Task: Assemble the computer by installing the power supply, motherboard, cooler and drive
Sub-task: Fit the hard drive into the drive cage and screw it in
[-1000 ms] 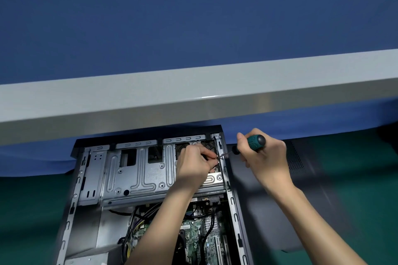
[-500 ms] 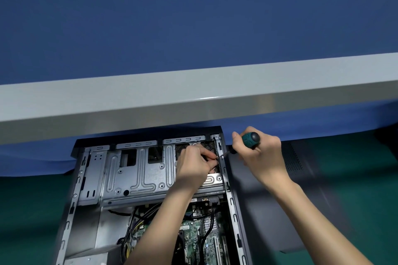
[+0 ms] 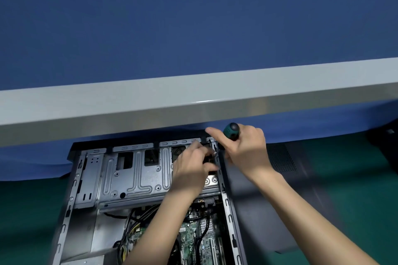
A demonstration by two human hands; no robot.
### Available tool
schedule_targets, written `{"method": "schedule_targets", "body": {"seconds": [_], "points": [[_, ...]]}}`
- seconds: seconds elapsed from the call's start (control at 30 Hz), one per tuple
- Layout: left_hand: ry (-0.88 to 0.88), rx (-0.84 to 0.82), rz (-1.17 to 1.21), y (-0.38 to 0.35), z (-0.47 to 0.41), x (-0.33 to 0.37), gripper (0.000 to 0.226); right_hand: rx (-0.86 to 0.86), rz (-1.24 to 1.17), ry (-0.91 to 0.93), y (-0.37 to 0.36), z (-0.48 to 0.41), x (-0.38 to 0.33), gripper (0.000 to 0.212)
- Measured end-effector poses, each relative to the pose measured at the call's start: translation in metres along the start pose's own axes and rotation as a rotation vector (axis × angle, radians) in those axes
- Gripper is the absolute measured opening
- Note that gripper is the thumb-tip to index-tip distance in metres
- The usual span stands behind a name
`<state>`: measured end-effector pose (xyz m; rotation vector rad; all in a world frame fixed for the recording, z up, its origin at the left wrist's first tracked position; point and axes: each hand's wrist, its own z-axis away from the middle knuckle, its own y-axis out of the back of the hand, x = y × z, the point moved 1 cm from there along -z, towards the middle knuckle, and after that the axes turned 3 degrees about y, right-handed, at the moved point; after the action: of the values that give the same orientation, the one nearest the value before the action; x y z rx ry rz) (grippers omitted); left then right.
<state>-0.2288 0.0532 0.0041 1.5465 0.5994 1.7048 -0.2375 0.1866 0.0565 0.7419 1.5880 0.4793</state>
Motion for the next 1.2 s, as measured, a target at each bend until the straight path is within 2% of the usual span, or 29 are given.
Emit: {"method": "schedule_targets", "body": {"seconds": [0.1, 0.17, 0.27, 0.33, 0.37, 0.47, 0.5, 0.57, 0.6, 0.7, 0.87, 0.93, 1.0, 1.13, 1.2], "points": [[-0.053, 0.058, 0.147, 0.008, -0.001, 0.01, 0.038, 0.025, 0.064, -0.057, -0.003, 0.0, -0.004, 0.07], [-0.061, 0.052, 0.339, 0.012, -0.004, 0.016, 0.026, 0.031, 0.101, -0.113, -0.004, 0.0, -0.007, 0.072], [-0.092, 0.031, 0.397, 0.013, -0.007, 0.015, 0.009, 0.015, 0.165, -0.15, -0.002, -0.001, -0.009, 0.074], [-0.132, 0.001, 0.476, 0.016, -0.007, 0.014, 0.019, -0.024, 0.154, -0.144, 0.004, -0.003, -0.009, 0.073], [-0.149, -0.016, 0.529, 0.018, -0.007, 0.014, 0.024, -0.049, 0.121, -0.125, 0.008, -0.004, -0.01, 0.067], [-0.182, -0.071, 0.627, 0.023, -0.009, 0.012, 0.036, -0.135, 0.051, -0.016, 0.019, -0.009, -0.012, 0.032], [-0.181, -0.099, 0.649, 0.023, -0.011, 0.01, 0.035, -0.155, 0.039, 0.013, 0.02, -0.01, -0.013, 0.029], [-0.157, -0.142, 0.707, 0.022, -0.013, 0.01, 0.023, -0.155, 0.043, 0.04, 0.021, -0.012, -0.015, 0.04], [-0.14, -0.145, 0.728, 0.022, -0.013, 0.012, 0.024, -0.142, 0.081, 0.04, 0.021, -0.013, -0.016, 0.046], [-0.184, -0.088, 0.754, 0.021, -0.012, 0.014, 0.025, -0.15, 0.238, 0.013, 0.022, -0.015, -0.022, 0.053], [-0.184, -0.194, 0.783, 0.02, -0.012, 0.01, 0.027, -0.214, 0.096, 0.059, 0.021, -0.012, -0.02, 0.037], [-0.142, -0.169, 0.821, 0.021, -0.009, 0.015, 0.037, -0.169, 0.184, 0.057, 0.017, -0.012, -0.022, 0.05], [-0.179, -0.127, 0.832, 0.02, -0.008, 0.016, 0.04, -0.144, 0.28, 0.041, 0.015, -0.011, -0.026, 0.057], [-0.201, -0.146, 0.754, 0.024, -0.01, 0.011, 0.034, -0.203, 0.086, 0.037, 0.021, -0.011, -0.02, 0.038], [-0.17, -0.147, 0.742, 0.021, -0.012, 0.014, 0.032, -0.176, 0.084, 0.032, 0.02, -0.01, -0.02, 0.041]]}}
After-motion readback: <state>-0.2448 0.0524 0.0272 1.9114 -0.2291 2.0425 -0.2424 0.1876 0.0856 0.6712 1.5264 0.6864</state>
